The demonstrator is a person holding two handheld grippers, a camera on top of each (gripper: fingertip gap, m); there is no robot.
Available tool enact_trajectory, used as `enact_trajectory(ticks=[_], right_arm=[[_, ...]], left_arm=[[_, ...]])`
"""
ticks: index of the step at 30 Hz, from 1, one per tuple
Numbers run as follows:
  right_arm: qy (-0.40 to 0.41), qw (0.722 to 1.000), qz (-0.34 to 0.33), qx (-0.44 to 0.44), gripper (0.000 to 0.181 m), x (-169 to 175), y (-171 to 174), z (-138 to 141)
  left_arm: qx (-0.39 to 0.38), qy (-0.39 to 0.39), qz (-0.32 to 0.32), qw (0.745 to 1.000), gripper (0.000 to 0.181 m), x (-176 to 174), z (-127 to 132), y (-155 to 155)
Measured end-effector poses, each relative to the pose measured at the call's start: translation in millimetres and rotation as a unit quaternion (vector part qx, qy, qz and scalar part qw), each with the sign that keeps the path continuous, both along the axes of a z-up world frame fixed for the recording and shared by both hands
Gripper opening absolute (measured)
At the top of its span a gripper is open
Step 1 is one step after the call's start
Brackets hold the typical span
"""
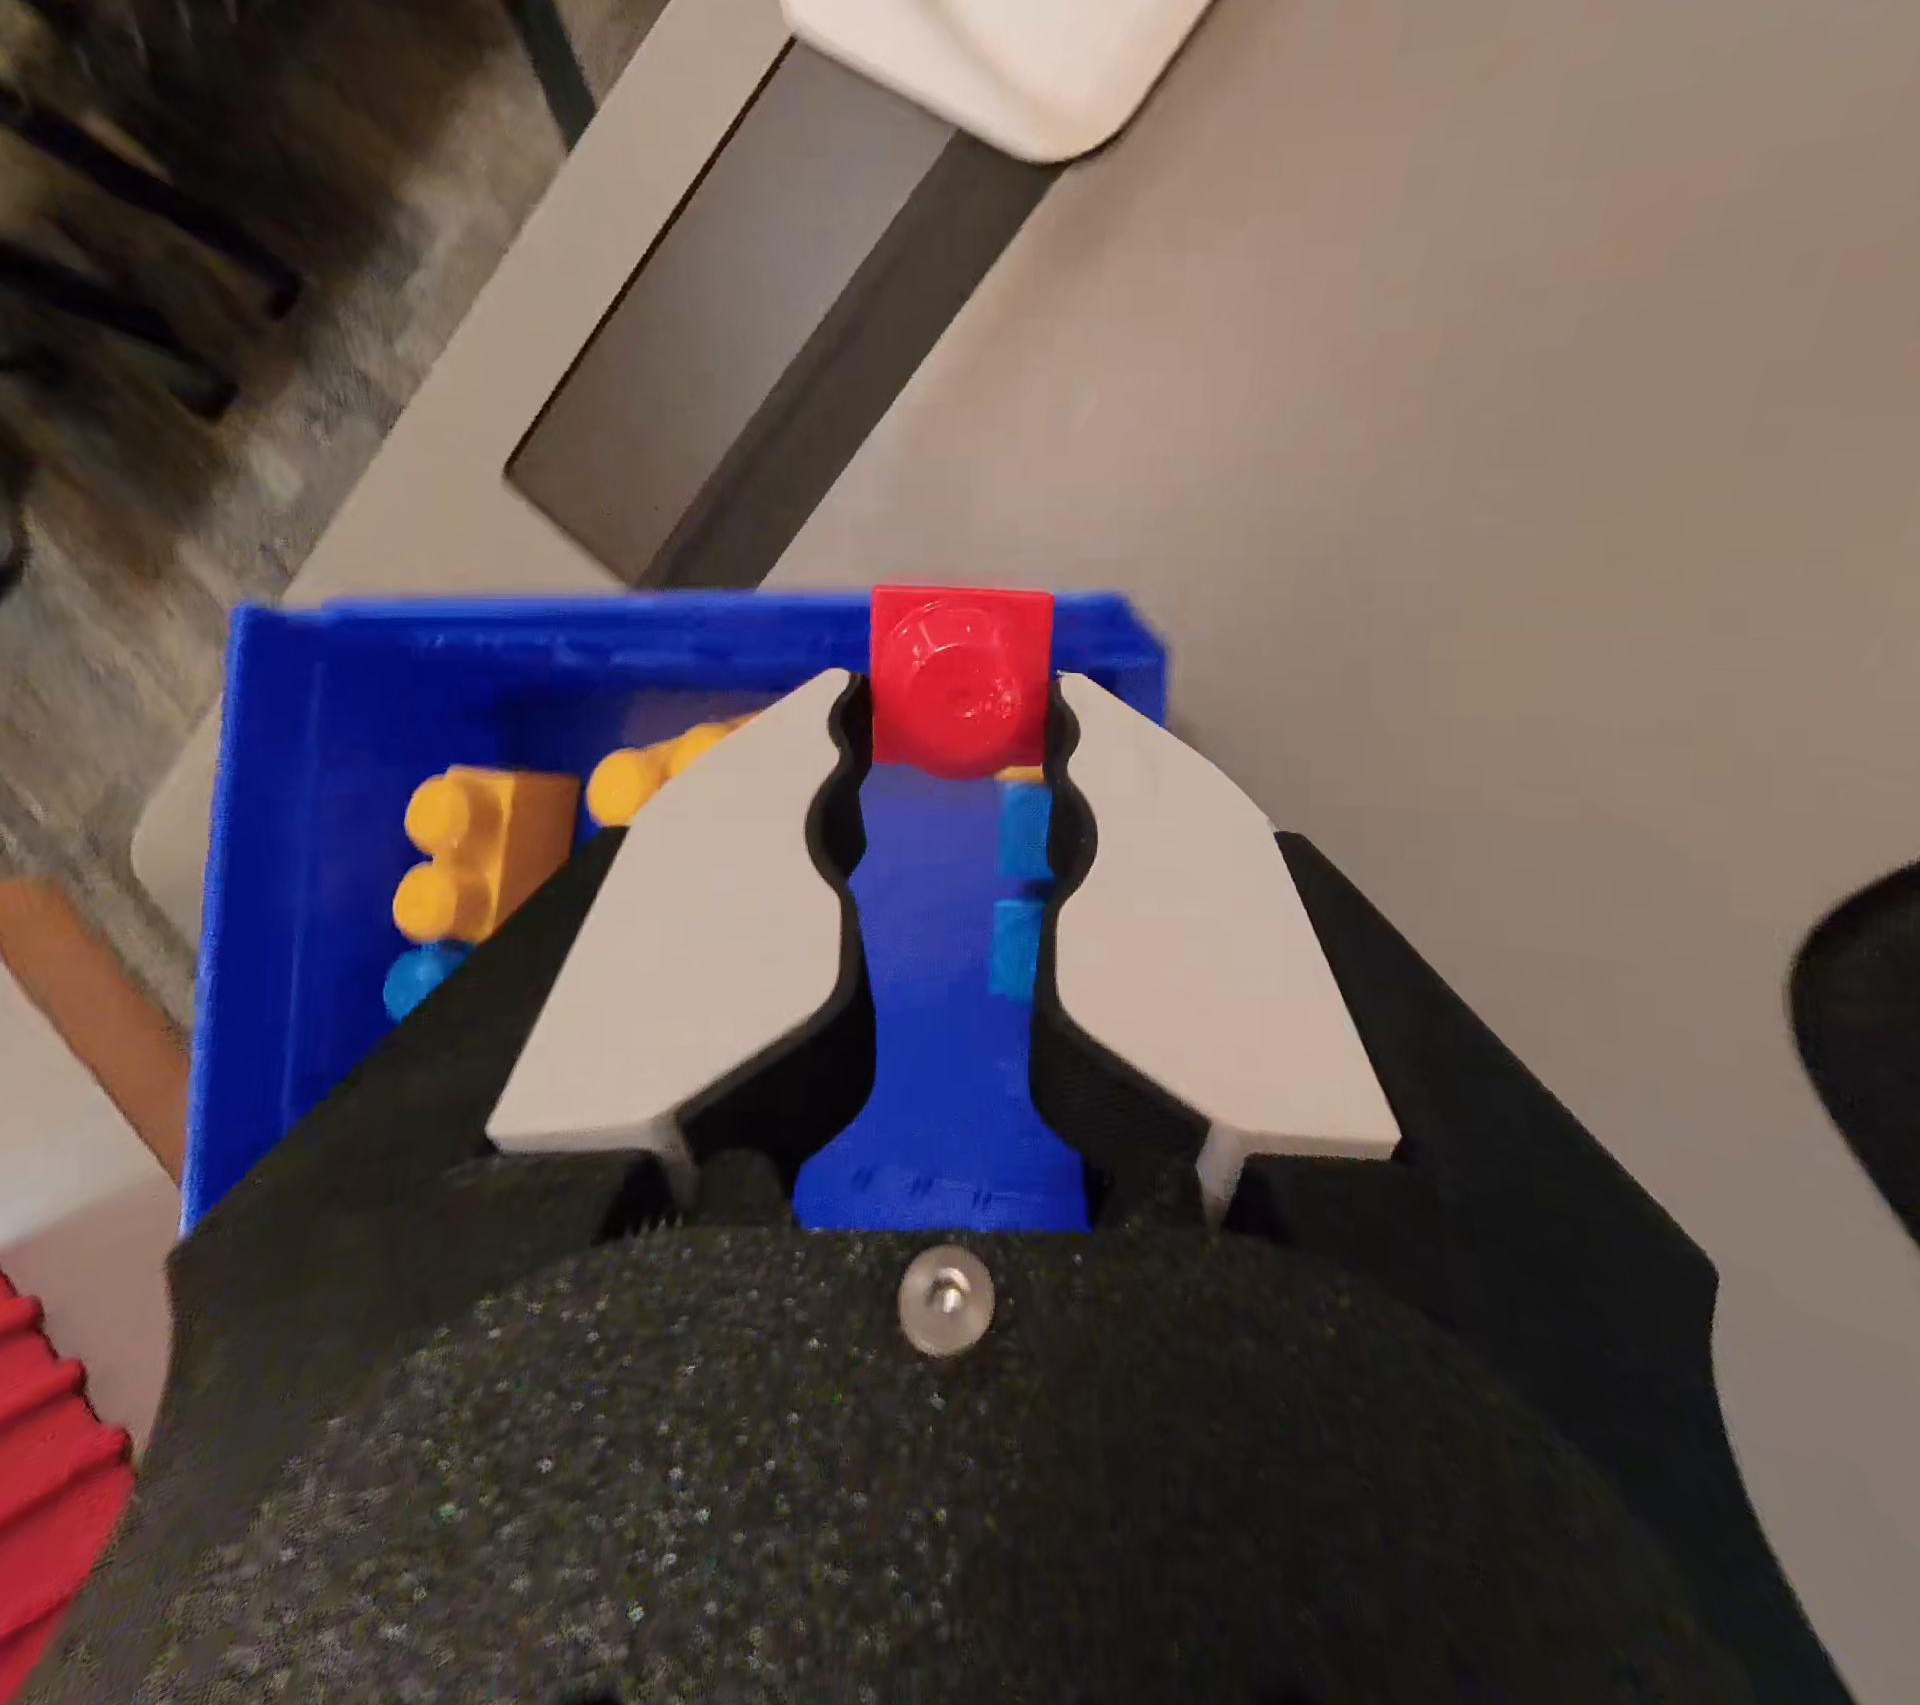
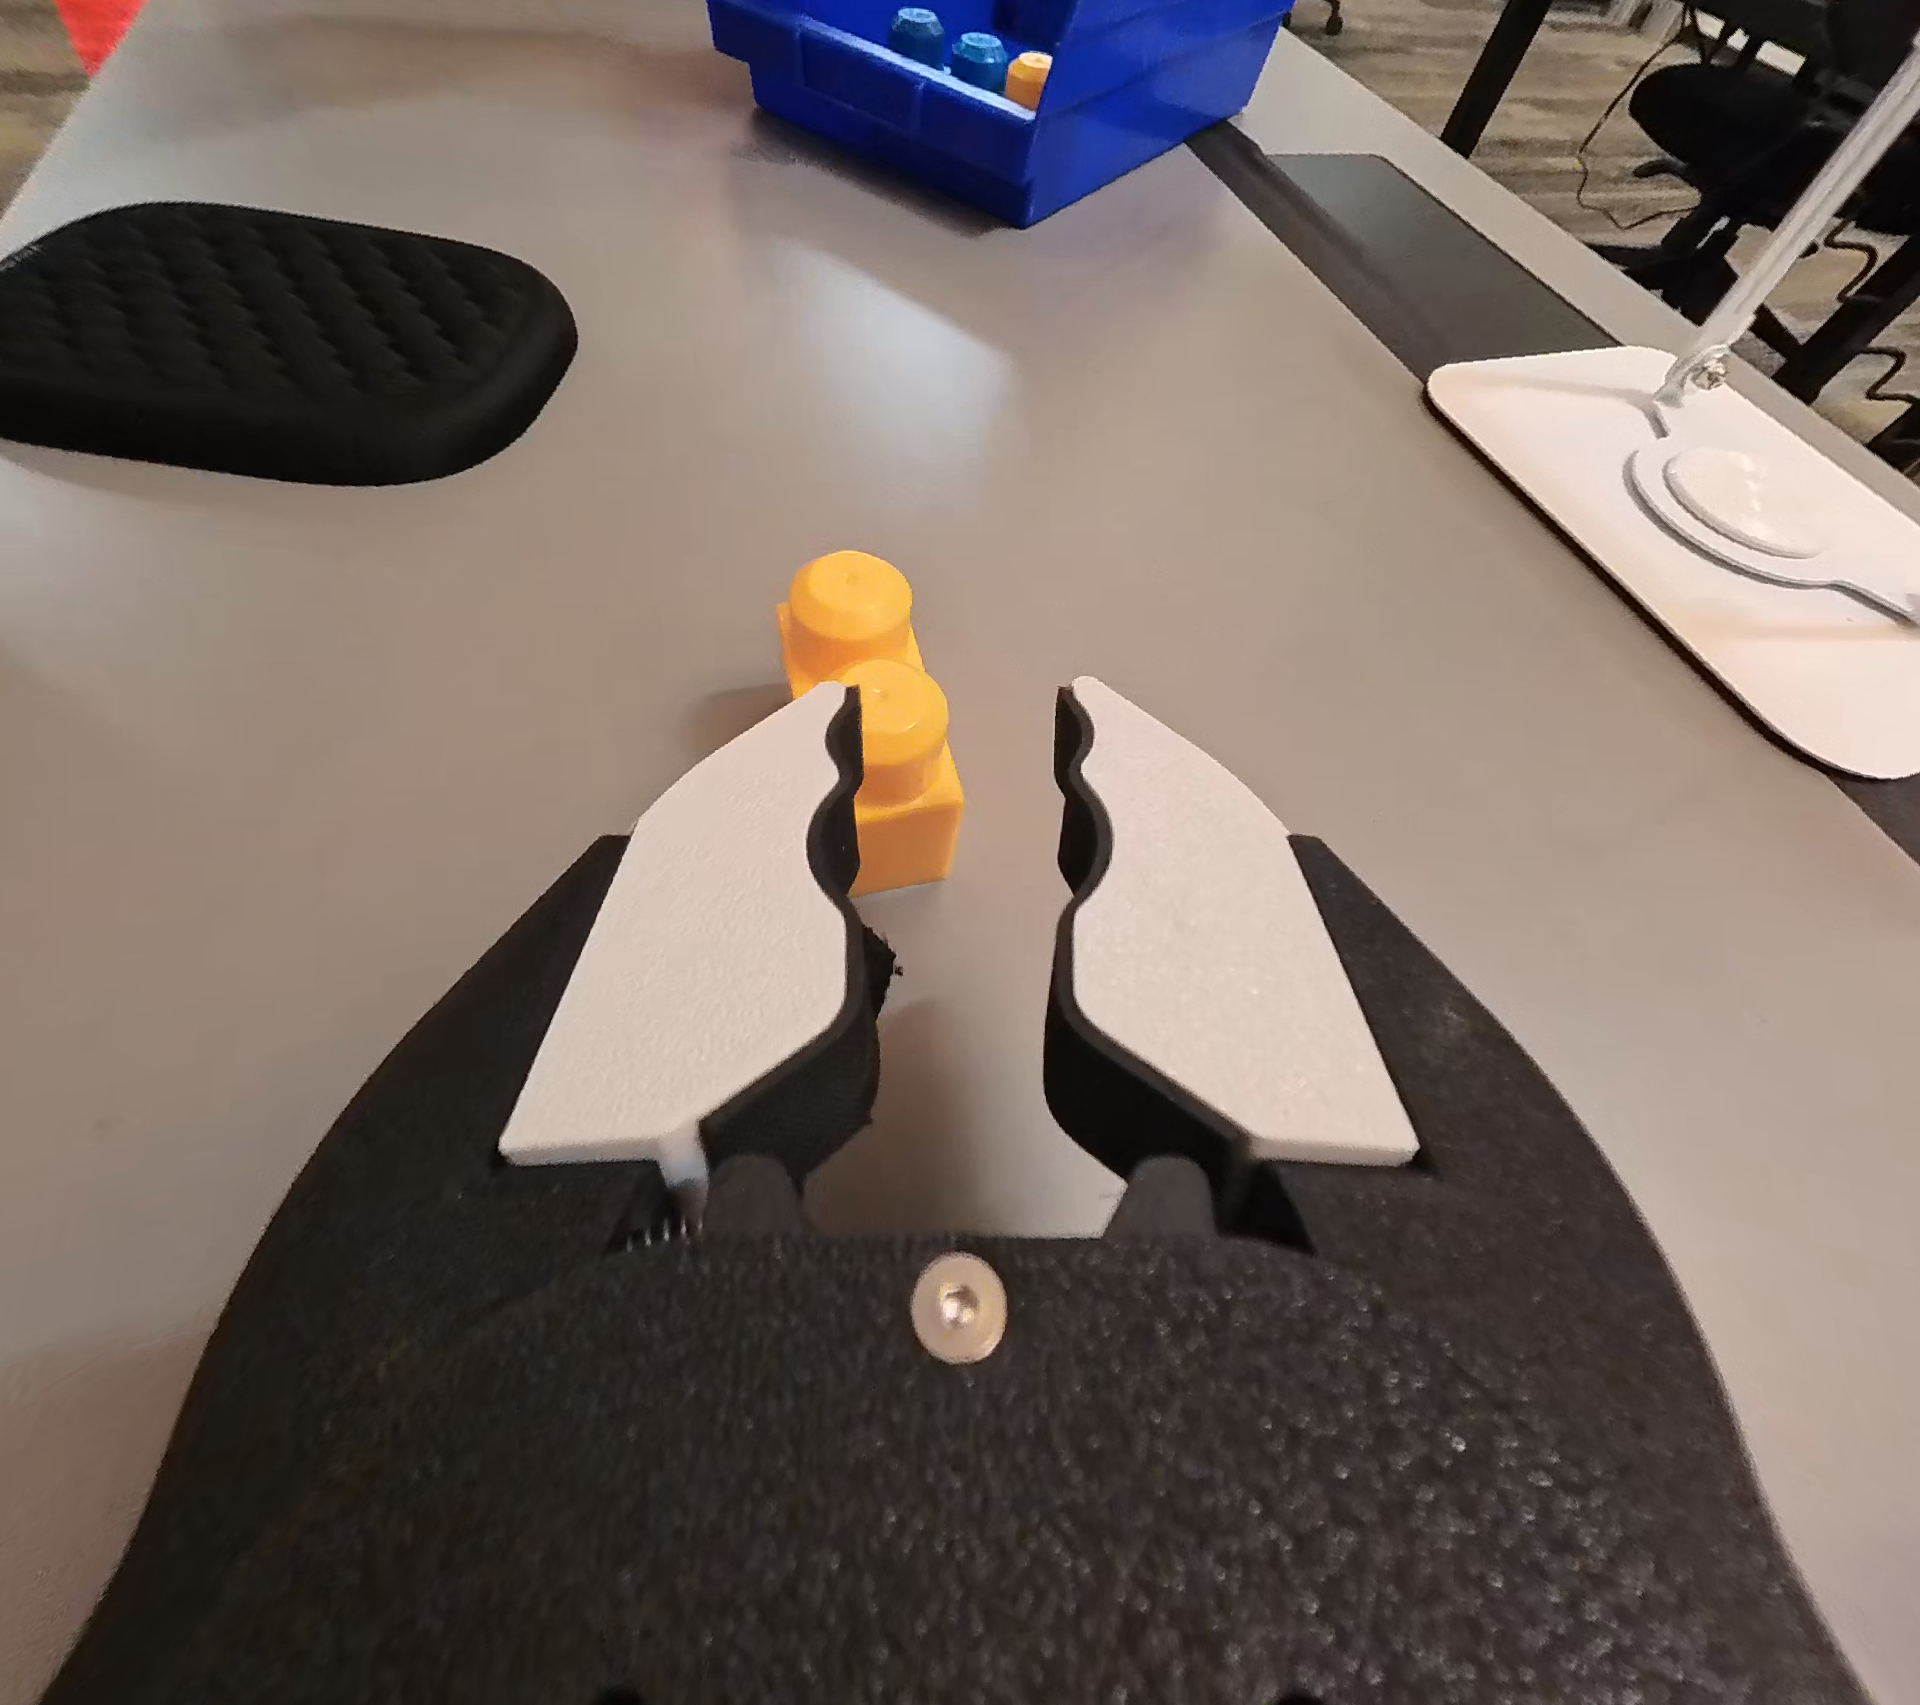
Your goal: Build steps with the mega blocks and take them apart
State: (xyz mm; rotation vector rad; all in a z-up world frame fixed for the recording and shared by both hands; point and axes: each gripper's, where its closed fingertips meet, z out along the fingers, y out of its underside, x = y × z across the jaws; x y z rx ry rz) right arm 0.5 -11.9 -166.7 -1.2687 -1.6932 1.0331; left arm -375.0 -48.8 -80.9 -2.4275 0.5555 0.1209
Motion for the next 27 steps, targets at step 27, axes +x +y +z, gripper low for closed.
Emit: enact_trajectory(ticks=[27], right_arm=[[-0.077, 0.996, 0.036, 0.027, 0.048, -0.6, -14.0, -37.2]], left_arm=[[-0.161, -0.014, -0.317, 0.935, 0.032, 303.1, -113.7, -27.9]])
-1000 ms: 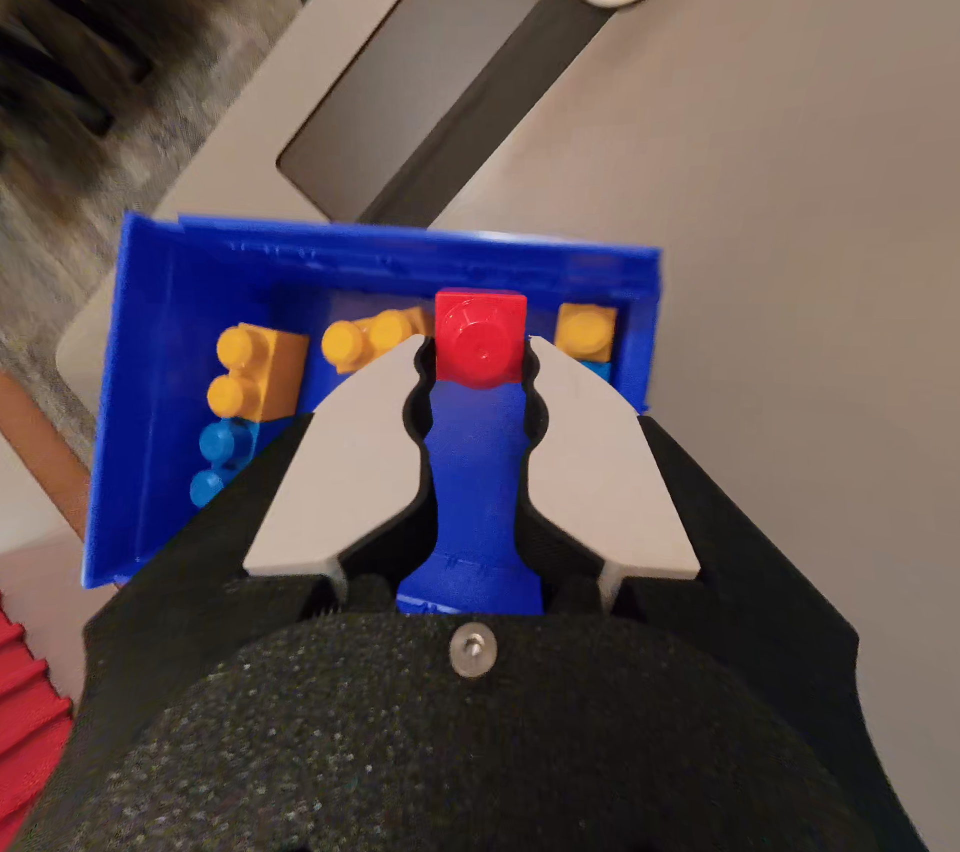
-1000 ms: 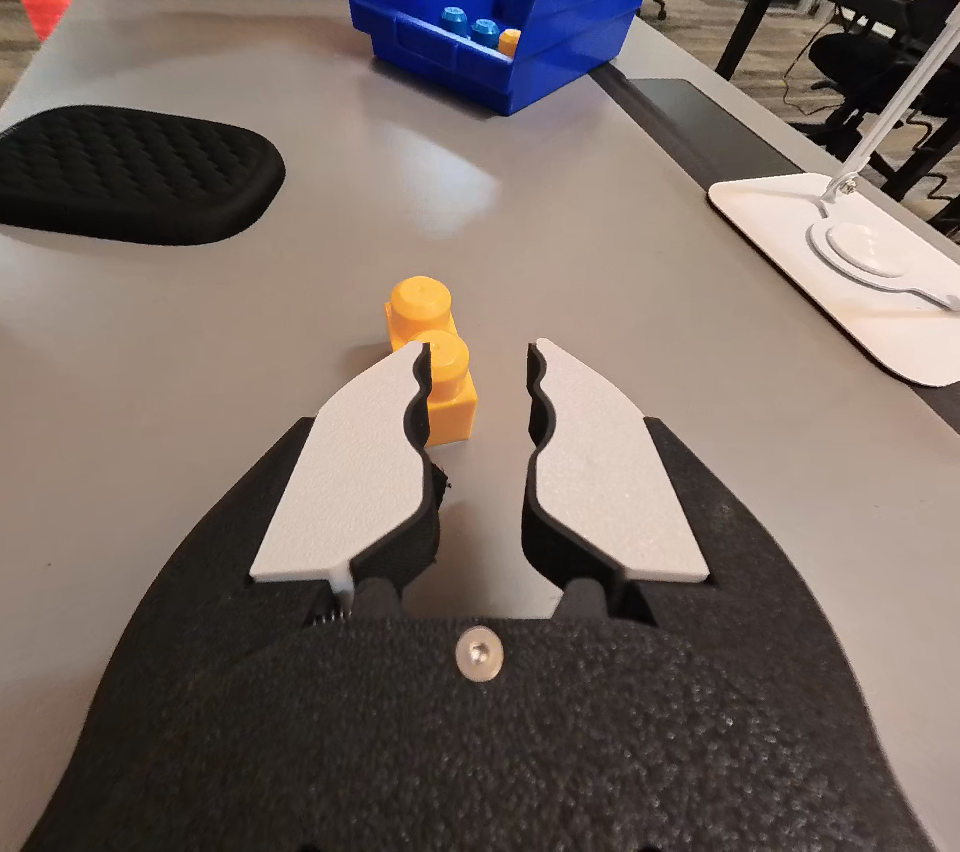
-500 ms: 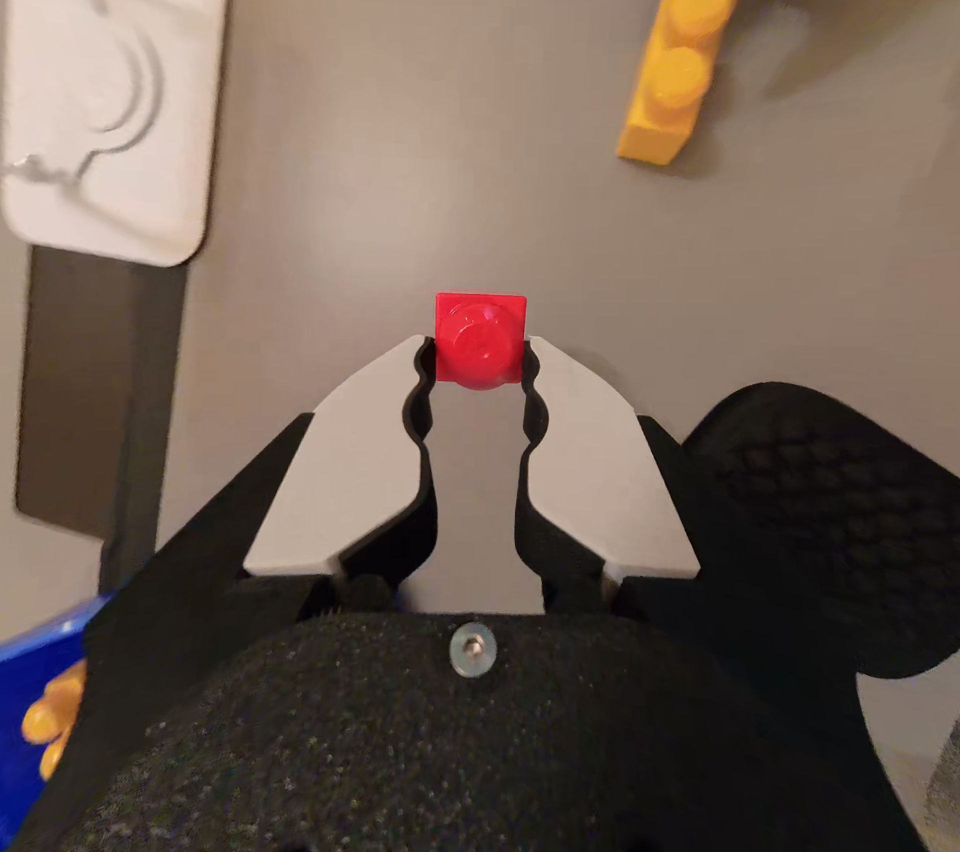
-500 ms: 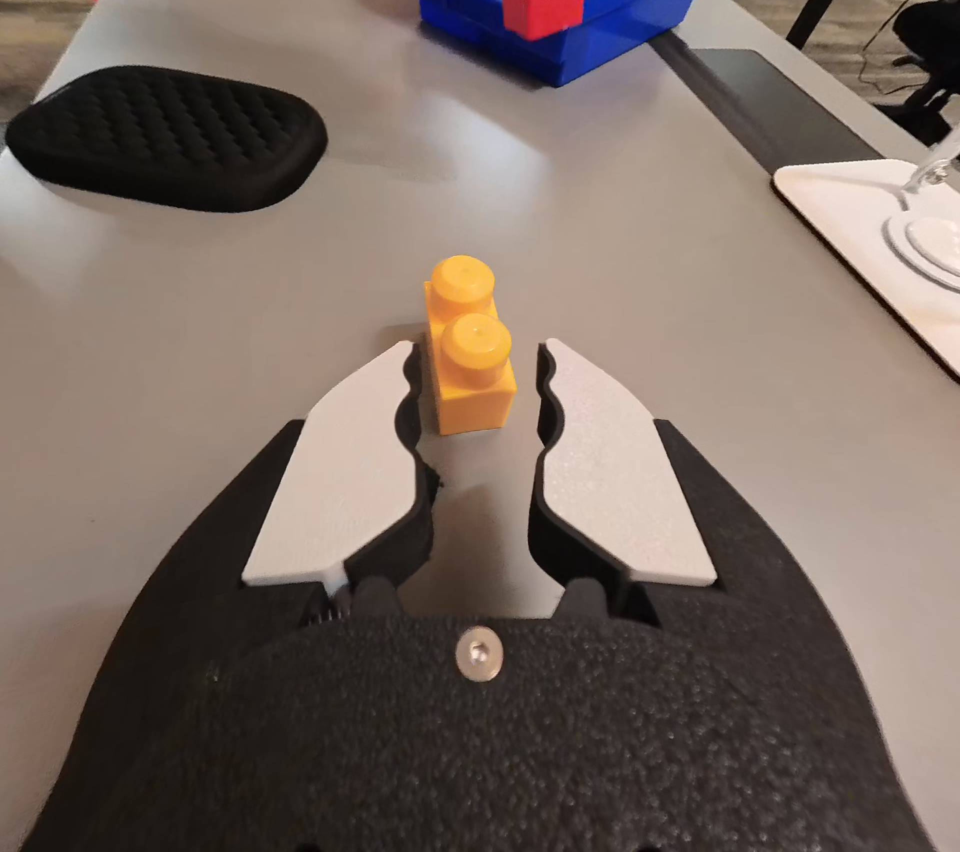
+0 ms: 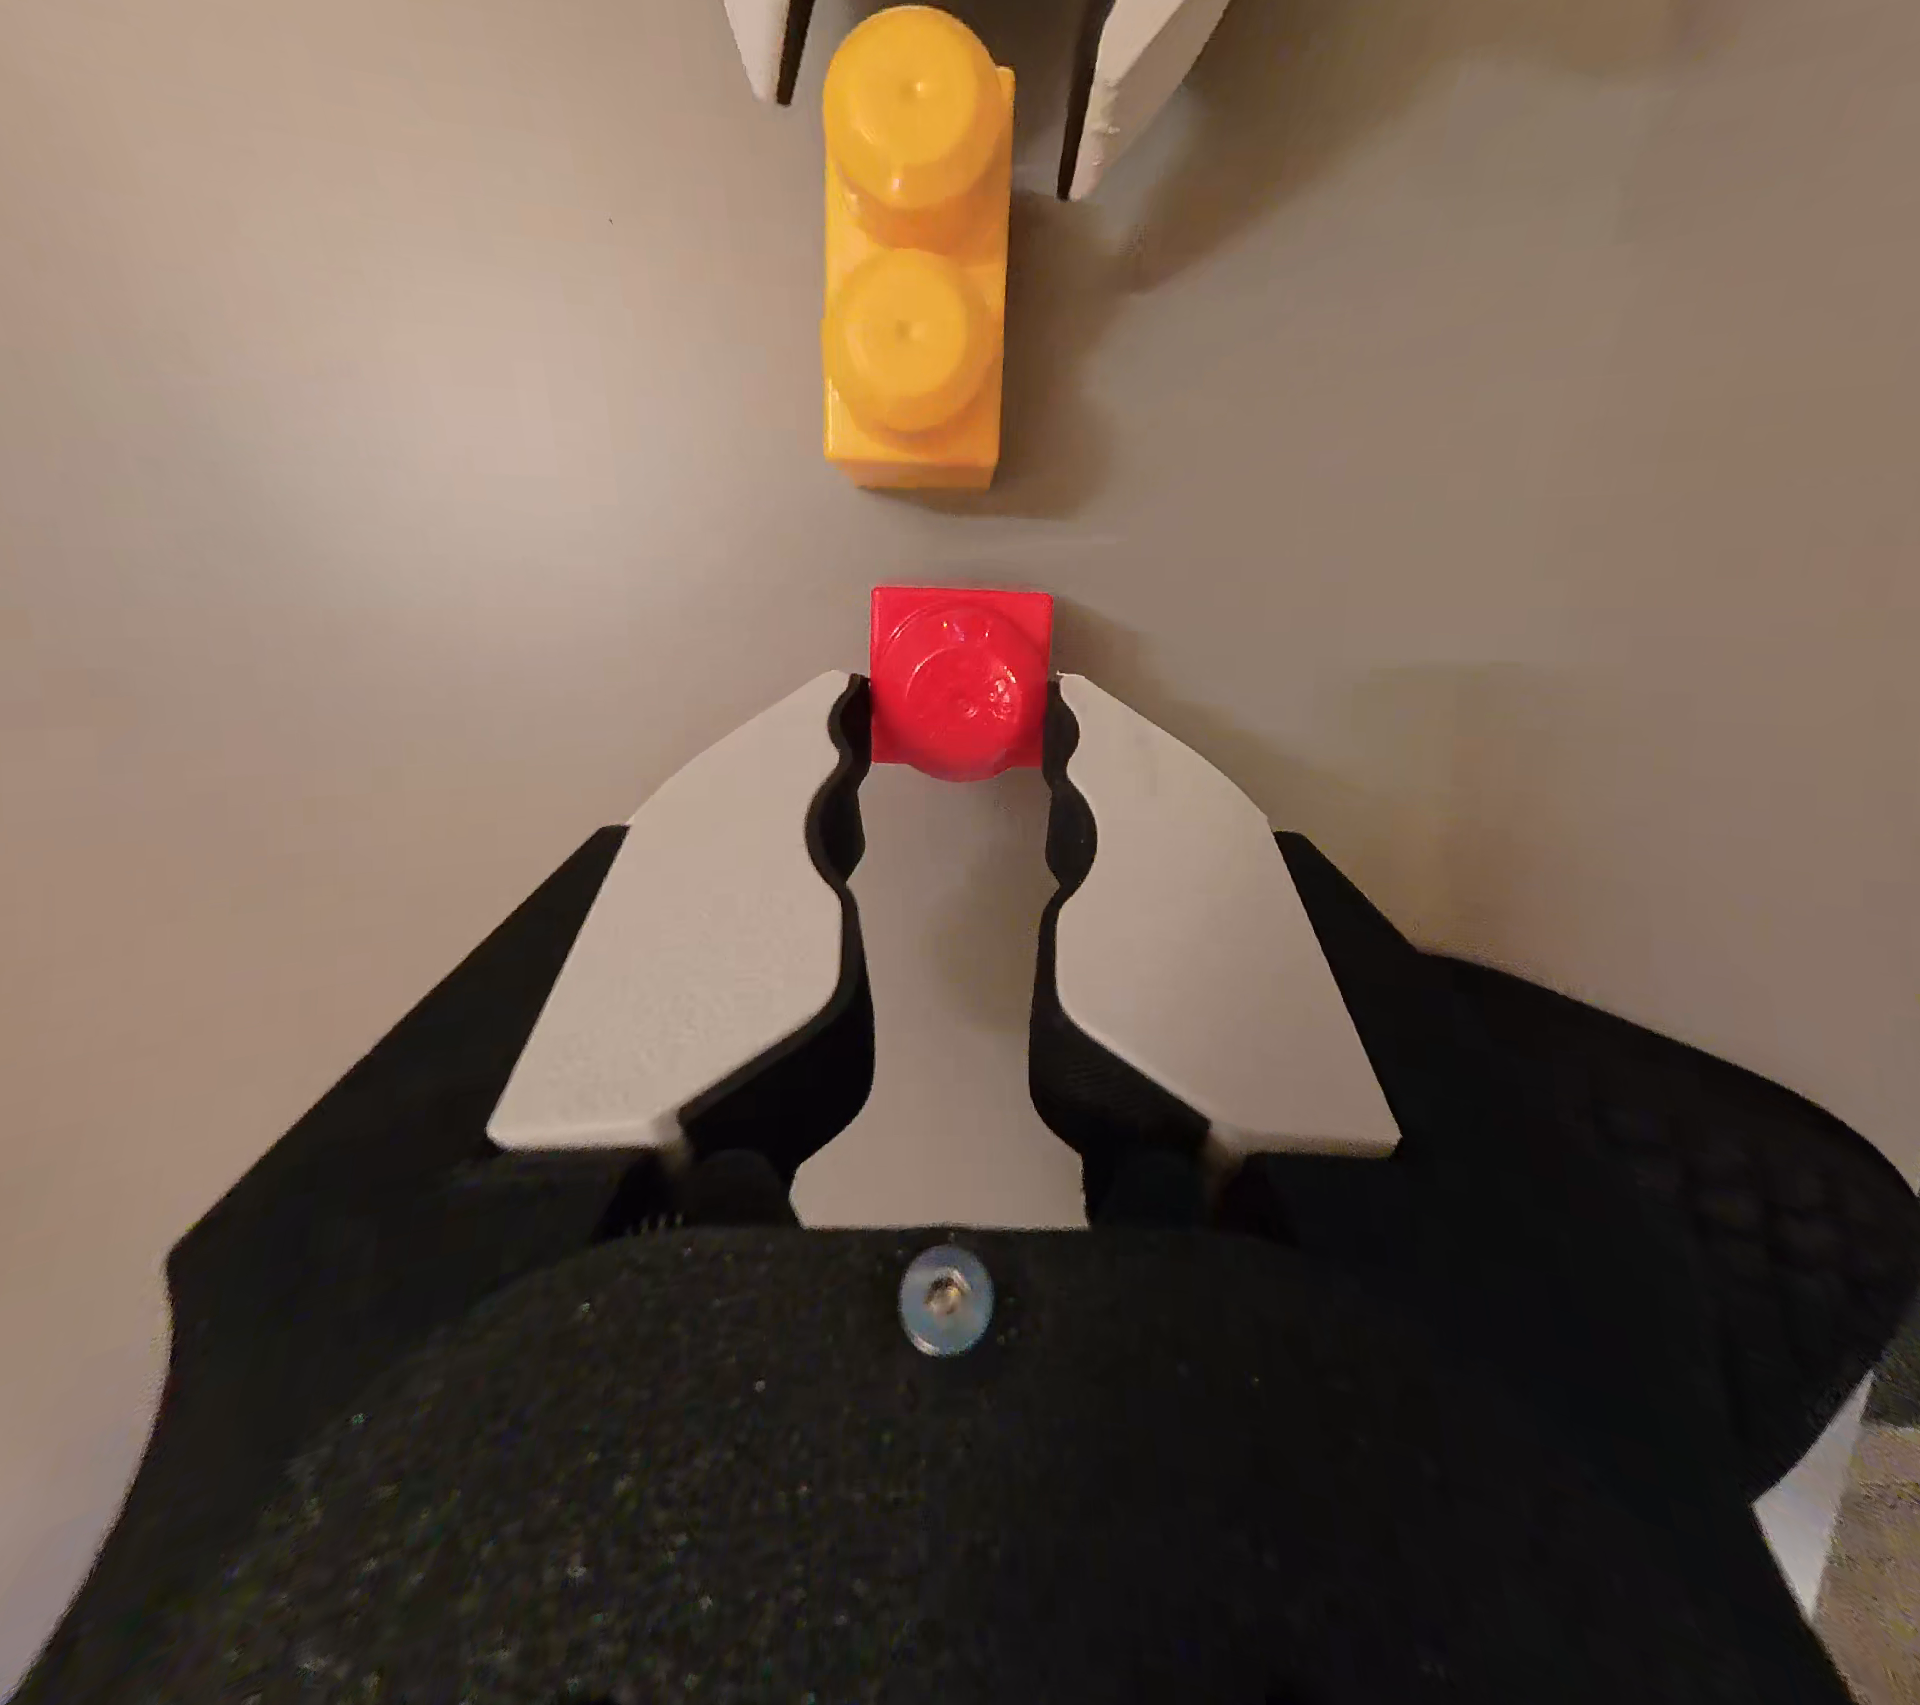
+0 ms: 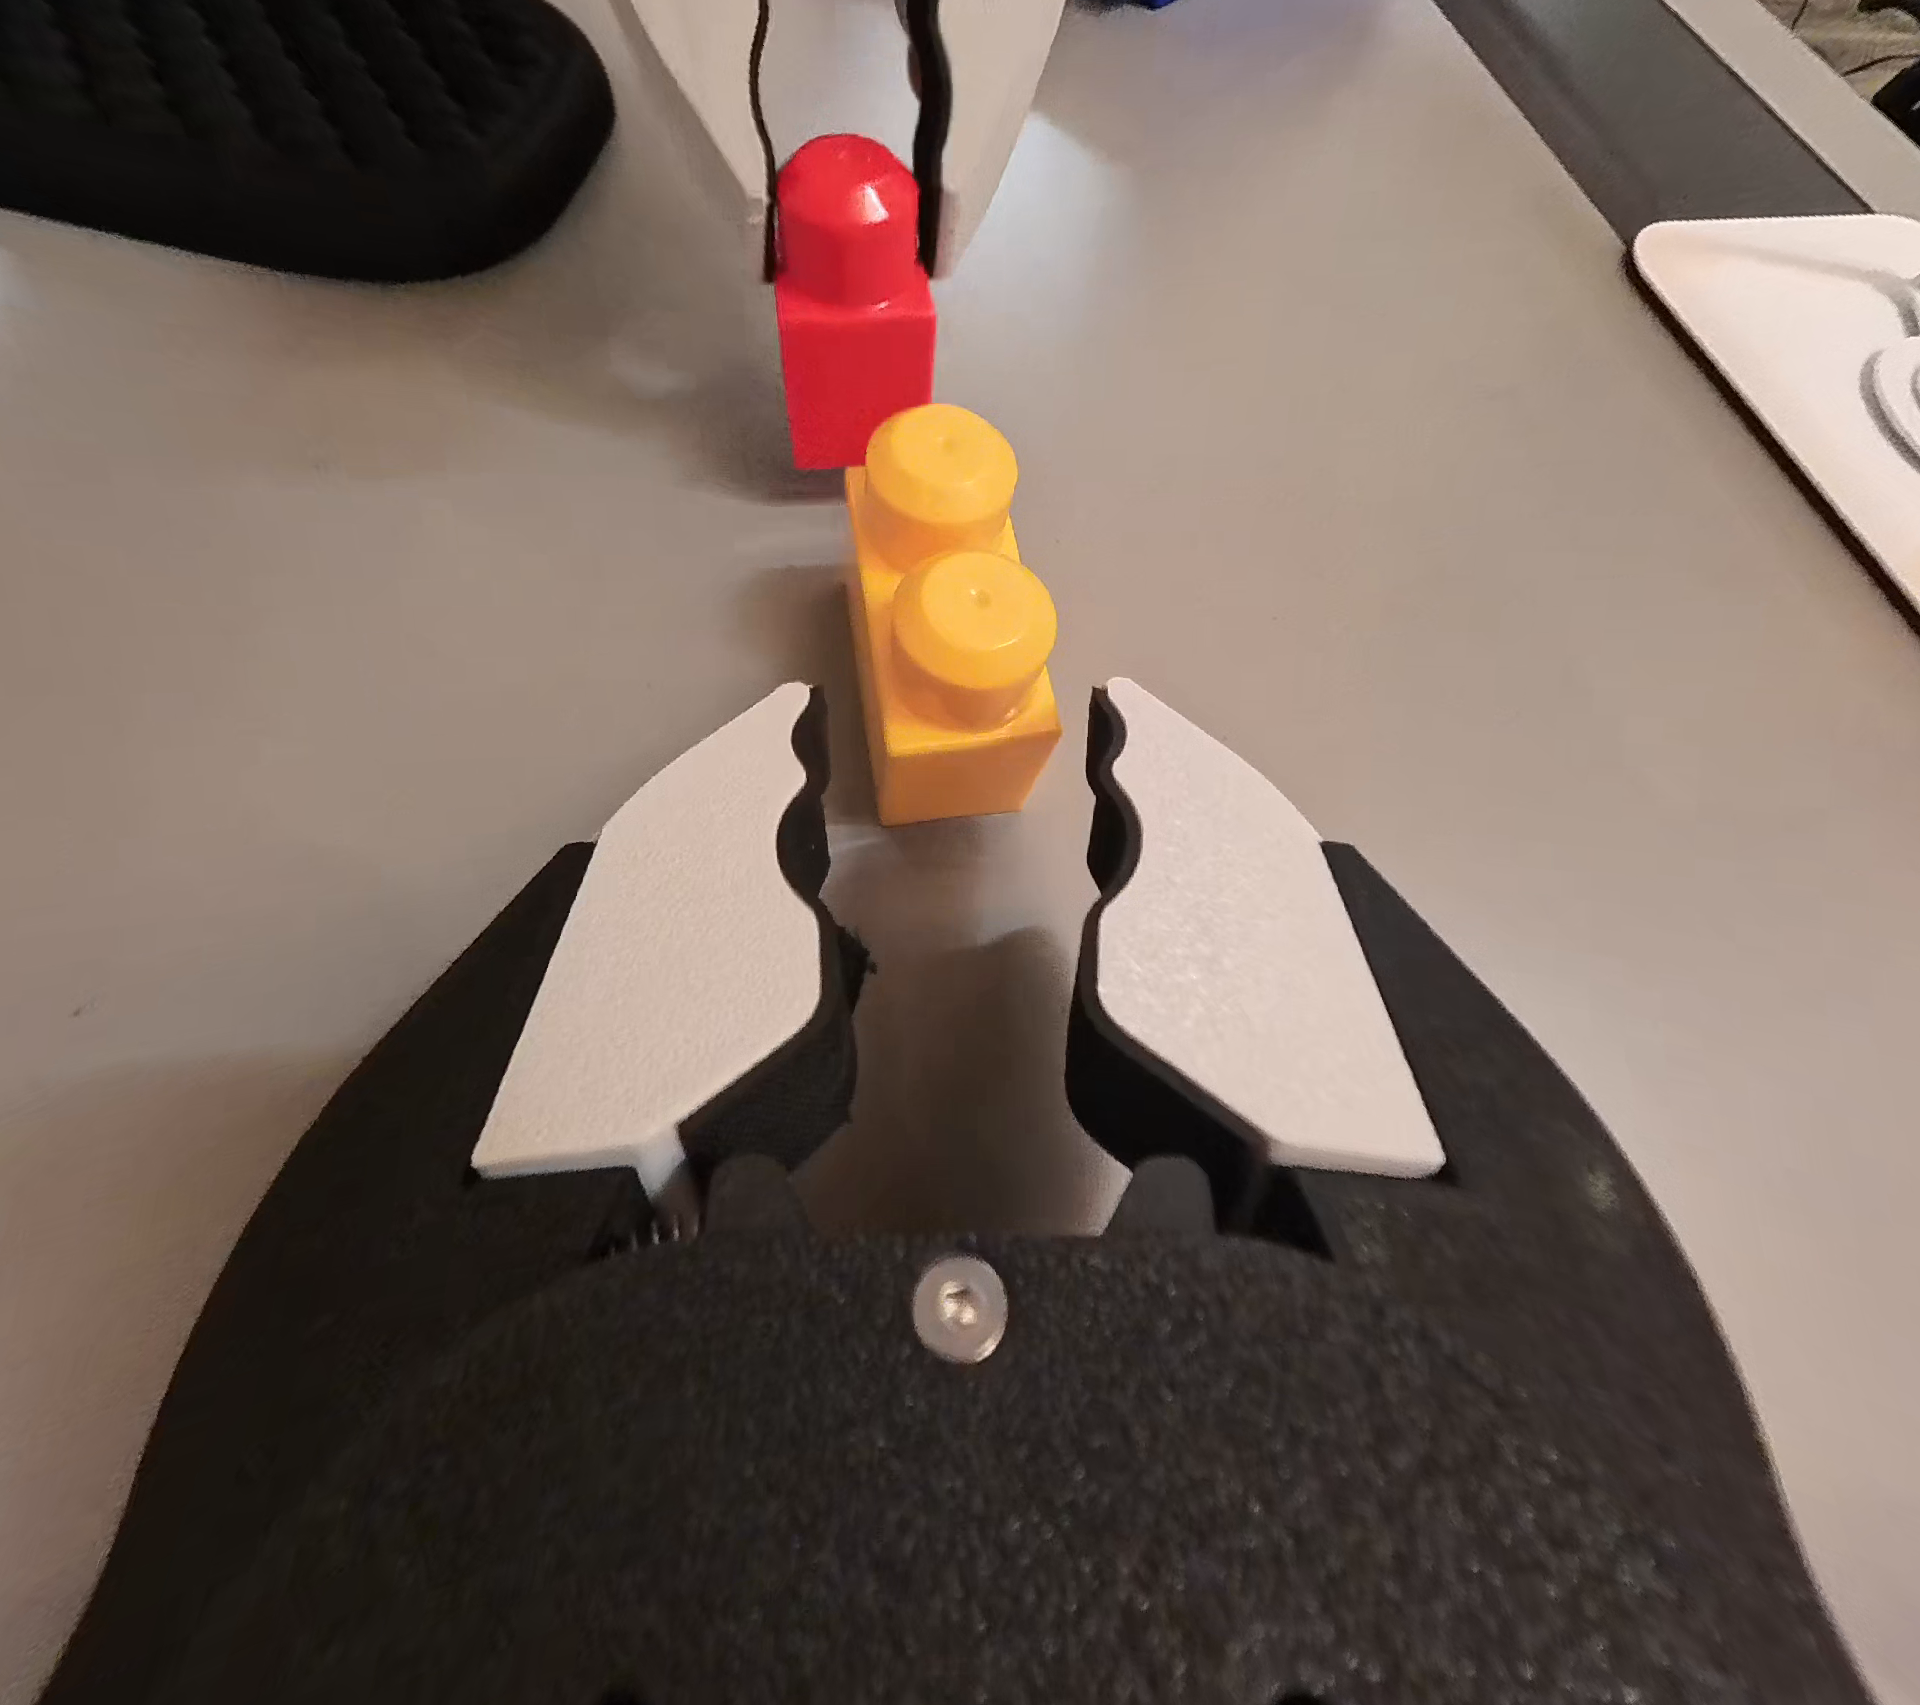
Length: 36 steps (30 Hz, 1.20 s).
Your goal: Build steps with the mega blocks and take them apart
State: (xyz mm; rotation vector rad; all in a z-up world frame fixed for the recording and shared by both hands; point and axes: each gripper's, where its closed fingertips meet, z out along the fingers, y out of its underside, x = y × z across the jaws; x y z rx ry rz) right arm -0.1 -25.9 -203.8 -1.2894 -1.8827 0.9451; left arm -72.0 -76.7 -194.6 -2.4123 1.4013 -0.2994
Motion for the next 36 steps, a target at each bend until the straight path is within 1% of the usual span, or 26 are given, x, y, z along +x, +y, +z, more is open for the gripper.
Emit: enact_trajectory(ticks=[4, 7, 10, 12, 14, 18, 19, 20, 21, 23, 24, 25, 27, 29, 31, 34, 36], right_arm=[[-0.012, 1.000, 0.000, 0.006, 0.048, -0.6, -0.3, -6.9], [-0.019, 1.000, 0.000, 0.010, 0.051, -2.3, -0.8, -10.9], [-0.024, 1.000, -0.001, 0.009, 0.052, -3.0, -0.5, -13.9], [-0.025, 1.000, -0.002, 0.009, 0.052, -3.7, -0.1, -14.5], [-0.025, 1.000, -0.004, 0.010, 0.051, -4.3, 0.2, -14.6], [-0.020, 1.000, -0.010, 0.011, 0.050, -5.9, 1.5, -13.6], [-0.018, 1.000, -0.011, 0.012, 0.047, -6.3, 1.6, -12.9], [-0.016, 1.000, -0.010, 0.014, 0.038, -6.2, 1.7, -11.9], [-0.015, 1.000, -0.011, 0.018, 0.037, -5.9, 2.5, -11.1], [-0.013, 1.000, -0.009, 0.020, 0.035, -3.2, 4.4, -6.9], [0.006, 1.000, -0.013, 0.008, 0.035, -2.4, 6.5, 1.7], [0.035, 0.999, -0.016, -0.019, 0.035, -1.7, 7.4, 15.3], [0.133, 0.986, -0.015, -0.100, 0.035, -0.9, 6.7, 58.5], [0.235, 0.955, -0.003, -0.183, 0.035, 3.6, 3.8, 103.7], [0.310, 0.919, 0.003, -0.243, 0.035, 9.3, 2.1, 134.8], [0.374, 0.875, 0.001, -0.308, 0.035, 13.1, 0.8, 159.6], [0.390, 0.860, 0.000, -0.329, 0.035, 10.4, -4.3, 165.4]], left_arm=[[0.002, 0.000, -0.001, 1.000, 0.032, 6.8, -10.0, 2.7], [0.018, -0.021, 0.002, 1.000, 0.032, 14.6, -11.6, 6.2], [0.038, -0.024, 0.002, 0.999, 0.033, 15.9, -15.4, 8.2], [0.041, -0.032, 0.005, 0.999, 0.036, 17.1, -19.8, 6.6], [0.048, -0.048, 0.013, 0.998, 0.044, 18.5, -21.3, 6.1], [0.083, -0.105, 0.044, 0.990, 0.056, 20.0, -9.8, 8.0], [0.095, -0.121, 0.052, 0.987, 0.058, 20.2, -5.1, 8.9], [0.107, -0.139, 0.060, 0.983, 0.059, 20.8, 0.2, 9.7], [0.122, -0.159, 0.070, 0.977, 0.059, 21.7, 6.4, 11.0], [0.158, -0.207, 0.088, 0.961, 0.058, 24.1, 22.3, 14.5], [0.179, -0.237, 0.099, 0.950, 0.057, 25.5, 32.4, 16.9], [0.199, -0.270, 0.112, 0.935, 0.054, 27.3, 43.4, 19.5], [0.228, -0.337, 0.133, 0.904, 0.052, 32.3, 64.4, 23.9], [0.239, -0.393, 0.144, 0.876, 0.053, 38.1, 81.3, 26.5], [0.230, -0.454, 0.154, 0.847, 0.053, 45.1, 96.1, 27.3], [0.201, -0.551, 0.153, 0.795, 0.054, 60.2, 117.7, 23.5], [0.216, -0.590, 0.153, 0.763, 0.051, 66.7, 132.8, 22.5]])
